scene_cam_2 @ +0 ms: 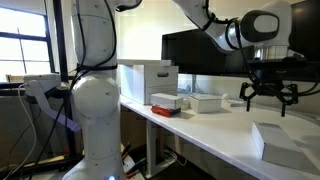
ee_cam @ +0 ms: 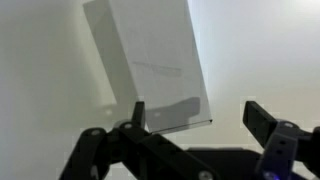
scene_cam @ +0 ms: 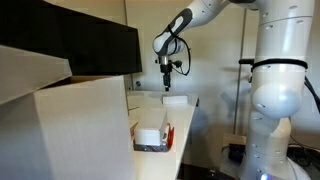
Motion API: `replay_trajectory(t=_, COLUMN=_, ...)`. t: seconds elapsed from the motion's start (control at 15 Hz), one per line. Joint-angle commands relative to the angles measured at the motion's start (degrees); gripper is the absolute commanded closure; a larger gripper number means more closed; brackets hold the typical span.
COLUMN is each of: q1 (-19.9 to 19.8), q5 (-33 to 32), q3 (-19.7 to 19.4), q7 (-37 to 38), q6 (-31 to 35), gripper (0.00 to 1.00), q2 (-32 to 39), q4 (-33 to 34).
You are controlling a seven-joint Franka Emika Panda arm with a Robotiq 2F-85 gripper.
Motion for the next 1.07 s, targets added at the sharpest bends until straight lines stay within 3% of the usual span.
replay_trajectory(t=0.0, q1=-1.30, q5=0.01, q3=1.31, q7=0.00, q6=-0.15, gripper=0.00, q2=0.02, q4=0.12)
replay_trajectory(t=0.13, q1=-1.30, q5=0.20, q3=1.35, q7=-0.10, q6=0.28, gripper=0.00, q2=0.01, q4=0.02)
replay_trajectory(t=0.2, q1=-1.13, q5=-1.44, q3=1.58, q7=1.14, q6=1.19, gripper=0.00, q2=-3.97, q4=-5.26)
replay_trajectory(t=0.47, q1=-1.03, q5=-1.31, q3=1.76, q7=0.81, q6=2.03, gripper=0.00, q2=-5.52, q4=-8.36)
replay_trajectory(t=1.0, q1=-0.90, q5=-1.31, q3=1.74, q7=-0.26, q6=5.04, gripper=0.00, q2=-4.65, q4=-9.37)
